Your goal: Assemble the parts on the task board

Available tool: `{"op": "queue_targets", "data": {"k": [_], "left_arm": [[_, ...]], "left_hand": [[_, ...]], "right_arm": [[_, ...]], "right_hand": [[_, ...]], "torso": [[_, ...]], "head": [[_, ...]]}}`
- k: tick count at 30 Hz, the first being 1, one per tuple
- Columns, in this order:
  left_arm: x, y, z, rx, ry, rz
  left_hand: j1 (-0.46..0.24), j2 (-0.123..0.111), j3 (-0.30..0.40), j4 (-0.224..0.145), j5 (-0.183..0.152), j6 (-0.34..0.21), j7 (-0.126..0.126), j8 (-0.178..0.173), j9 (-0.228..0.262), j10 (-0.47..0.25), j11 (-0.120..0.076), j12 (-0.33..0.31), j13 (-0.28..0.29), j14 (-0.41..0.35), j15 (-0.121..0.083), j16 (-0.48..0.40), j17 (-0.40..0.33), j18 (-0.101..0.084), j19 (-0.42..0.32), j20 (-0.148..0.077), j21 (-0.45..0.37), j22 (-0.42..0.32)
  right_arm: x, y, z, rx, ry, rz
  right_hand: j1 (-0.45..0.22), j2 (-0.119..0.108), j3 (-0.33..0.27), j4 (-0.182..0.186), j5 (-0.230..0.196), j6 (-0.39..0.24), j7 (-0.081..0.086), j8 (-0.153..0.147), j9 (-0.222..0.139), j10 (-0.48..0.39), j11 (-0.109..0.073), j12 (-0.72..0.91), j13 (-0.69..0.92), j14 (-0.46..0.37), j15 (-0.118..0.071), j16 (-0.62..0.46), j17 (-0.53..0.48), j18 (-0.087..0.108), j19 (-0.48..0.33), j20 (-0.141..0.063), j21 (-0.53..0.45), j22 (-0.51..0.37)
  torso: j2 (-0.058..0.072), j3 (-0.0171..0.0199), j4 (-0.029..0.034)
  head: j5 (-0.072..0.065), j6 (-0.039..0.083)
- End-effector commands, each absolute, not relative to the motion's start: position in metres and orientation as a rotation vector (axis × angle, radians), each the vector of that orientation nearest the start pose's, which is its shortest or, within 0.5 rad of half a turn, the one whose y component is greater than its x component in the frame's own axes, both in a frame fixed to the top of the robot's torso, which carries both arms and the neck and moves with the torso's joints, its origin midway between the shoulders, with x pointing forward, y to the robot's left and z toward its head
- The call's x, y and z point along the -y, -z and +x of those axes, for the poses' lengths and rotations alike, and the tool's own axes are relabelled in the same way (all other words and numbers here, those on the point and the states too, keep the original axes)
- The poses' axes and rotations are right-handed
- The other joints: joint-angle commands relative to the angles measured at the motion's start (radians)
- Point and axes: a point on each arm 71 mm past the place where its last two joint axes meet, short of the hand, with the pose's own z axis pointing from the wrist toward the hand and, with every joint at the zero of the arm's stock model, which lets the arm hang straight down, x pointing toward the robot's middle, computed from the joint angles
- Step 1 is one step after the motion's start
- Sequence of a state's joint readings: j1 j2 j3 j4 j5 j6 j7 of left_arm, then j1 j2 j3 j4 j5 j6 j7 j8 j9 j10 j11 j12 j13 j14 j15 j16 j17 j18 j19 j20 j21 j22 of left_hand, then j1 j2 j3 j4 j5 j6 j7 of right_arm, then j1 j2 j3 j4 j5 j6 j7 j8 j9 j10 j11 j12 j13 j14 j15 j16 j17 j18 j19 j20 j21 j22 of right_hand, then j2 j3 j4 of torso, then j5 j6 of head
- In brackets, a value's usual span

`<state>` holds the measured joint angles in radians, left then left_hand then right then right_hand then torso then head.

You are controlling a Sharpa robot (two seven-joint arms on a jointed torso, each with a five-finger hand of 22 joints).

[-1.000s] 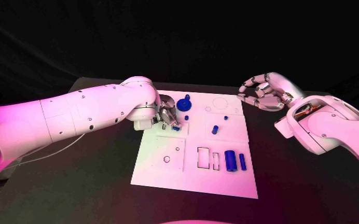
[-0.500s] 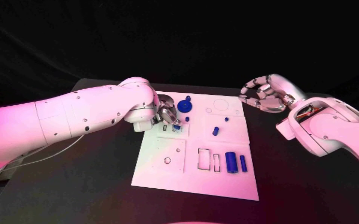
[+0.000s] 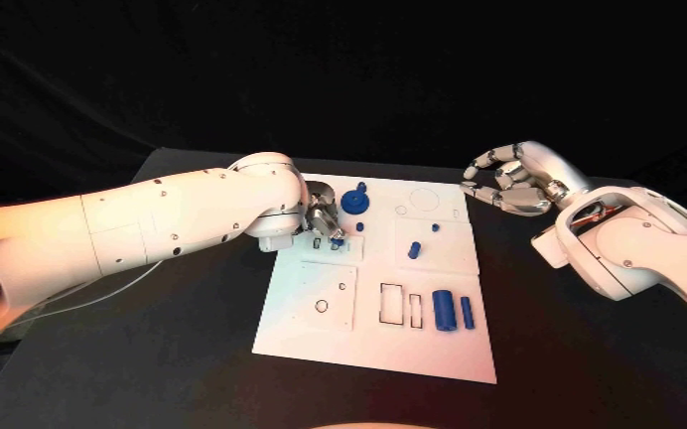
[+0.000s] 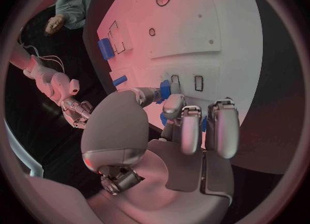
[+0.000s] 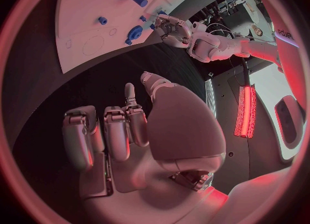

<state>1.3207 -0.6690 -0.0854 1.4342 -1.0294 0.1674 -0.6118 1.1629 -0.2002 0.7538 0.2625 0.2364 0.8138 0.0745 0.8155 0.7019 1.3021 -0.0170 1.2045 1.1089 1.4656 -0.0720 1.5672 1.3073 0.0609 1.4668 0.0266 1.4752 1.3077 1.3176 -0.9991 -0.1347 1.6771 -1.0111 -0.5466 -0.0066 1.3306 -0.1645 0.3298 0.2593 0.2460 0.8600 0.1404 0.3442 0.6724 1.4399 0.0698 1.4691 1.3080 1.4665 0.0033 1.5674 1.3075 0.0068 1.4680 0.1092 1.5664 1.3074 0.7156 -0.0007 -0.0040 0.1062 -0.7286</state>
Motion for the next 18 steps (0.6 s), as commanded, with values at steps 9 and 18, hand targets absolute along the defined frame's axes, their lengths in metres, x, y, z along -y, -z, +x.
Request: {"op": "queue_targets", "data": {"k": [9,18], "left_arm": [[-0.1569,0.1926,0.5041,-2.298,0.307,-0.039],[-0.1562,0.1954,0.5028,-2.31,0.297,-0.019]], "left_hand": [[-0.023,0.001,0.174,-0.174,0.004,0.013,-0.023,0.02,0.017,0.016,-0.006,0.006,0.004,0.105,-0.009,0.004,0.263,-0.02,0.019,-0.012,0.011,0.06],[-0.031,-0.002,0.174,-0.175,0.002,0.015,-0.025,0.026,0.017,0.019,-0.007,0.009,0.006,0.105,-0.011,0.004,0.263,-0.02,0.021,-0.013,0.013,0.064]], "right_arm": [[0.2404,0.1434,0.4645,-1.523,-0.849,0.254],[0.2403,0.1434,0.4645,-1.523,-0.85,0.254]], "right_hand": [[0.004,0.0,0.0,0.004,0.005,-0.007,0.002,0.006,0.001,0.001,-0.006,0.001,0.127,0.098,-0.008,-0.003,0.239,-0.007,0.103,-0.006,0.004,0.263],[0.003,0.0,-0.001,0.005,0.005,-0.007,0.002,0.007,0.002,0.001,-0.006,0.001,0.127,0.098,-0.008,-0.003,0.24,-0.007,0.103,-0.006,0.004,0.263]], "torso": [[0.001,-0.0007,-0.0014],[0.001,-0.0012,-0.0005]], "head": [[0.002,-0.004],[0.001,-0.008]]}}
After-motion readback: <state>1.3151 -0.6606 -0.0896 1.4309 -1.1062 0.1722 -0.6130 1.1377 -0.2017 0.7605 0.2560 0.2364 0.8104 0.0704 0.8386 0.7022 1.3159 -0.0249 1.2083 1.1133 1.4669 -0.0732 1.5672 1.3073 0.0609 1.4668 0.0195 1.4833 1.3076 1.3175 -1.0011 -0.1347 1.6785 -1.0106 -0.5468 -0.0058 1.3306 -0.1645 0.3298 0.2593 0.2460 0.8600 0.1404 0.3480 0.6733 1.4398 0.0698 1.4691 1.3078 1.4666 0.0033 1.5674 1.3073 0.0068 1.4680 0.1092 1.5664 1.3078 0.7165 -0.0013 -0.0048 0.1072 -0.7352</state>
